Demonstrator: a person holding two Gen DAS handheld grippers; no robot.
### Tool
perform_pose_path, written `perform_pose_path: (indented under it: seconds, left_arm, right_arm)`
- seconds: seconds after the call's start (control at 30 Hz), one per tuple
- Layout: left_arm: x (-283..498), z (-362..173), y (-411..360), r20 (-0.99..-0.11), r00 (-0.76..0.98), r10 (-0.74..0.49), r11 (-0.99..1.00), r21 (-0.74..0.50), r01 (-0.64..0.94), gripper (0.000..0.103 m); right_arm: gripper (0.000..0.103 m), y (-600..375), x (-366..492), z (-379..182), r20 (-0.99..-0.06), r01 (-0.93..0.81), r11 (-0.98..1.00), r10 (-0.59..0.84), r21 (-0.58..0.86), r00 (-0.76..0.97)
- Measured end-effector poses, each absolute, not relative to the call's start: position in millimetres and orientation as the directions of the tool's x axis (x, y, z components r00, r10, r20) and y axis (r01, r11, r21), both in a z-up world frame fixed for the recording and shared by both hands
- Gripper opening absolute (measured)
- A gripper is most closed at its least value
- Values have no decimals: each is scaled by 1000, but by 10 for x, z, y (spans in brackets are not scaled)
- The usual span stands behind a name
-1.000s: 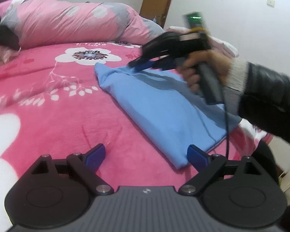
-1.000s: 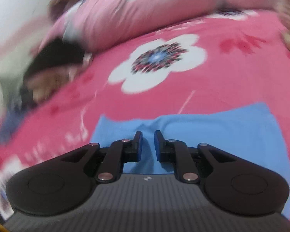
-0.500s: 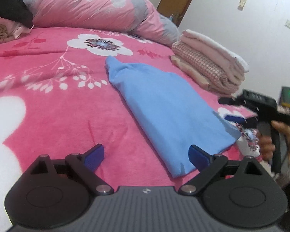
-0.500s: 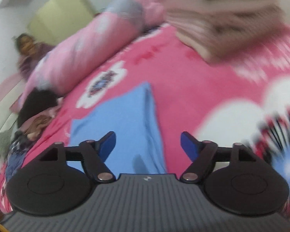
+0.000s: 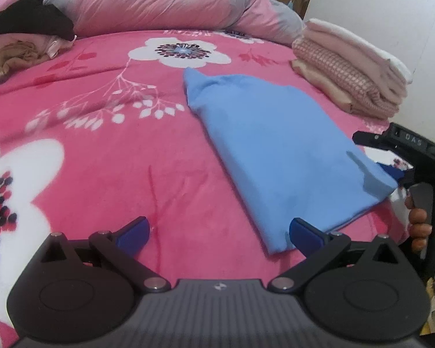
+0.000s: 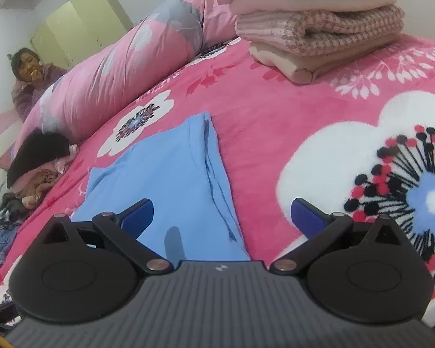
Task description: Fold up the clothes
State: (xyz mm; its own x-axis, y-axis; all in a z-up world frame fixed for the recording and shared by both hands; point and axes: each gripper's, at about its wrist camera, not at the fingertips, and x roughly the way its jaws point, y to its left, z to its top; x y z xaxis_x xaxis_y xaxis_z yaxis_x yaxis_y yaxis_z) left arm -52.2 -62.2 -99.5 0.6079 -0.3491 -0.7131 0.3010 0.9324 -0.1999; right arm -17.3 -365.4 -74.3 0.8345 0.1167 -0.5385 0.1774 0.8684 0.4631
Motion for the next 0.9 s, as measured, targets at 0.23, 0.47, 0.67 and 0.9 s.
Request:
perform_pose_path:
  seconds: [0.23, 0.47, 0.67, 0.9]
  left_arm:
    - [-525, -1026, -497, -668, 604, -434, 901, -319, 295, 103]
    - [-487, -1052, -401, -641, 592, -489, 870, -405, 280, 103]
    - [-519, -959, -505, -666, 630, -400, 917, -292, 273, 103]
    - [-291, -859, -354, -703, 683, -198, 980, -166, 114, 103]
  right_arm:
    - [102, -3575, -130, -742, -560, 189, 890, 86, 415, 824]
    - [102, -3466, -107, -766, -575, 197, 919, 38, 341, 817]
    - [102, -3439, -133, -789, -564, 193, 926, 25, 324, 826]
    - [102, -3480, -149, -781, -555, 197, 911, 41, 362, 831]
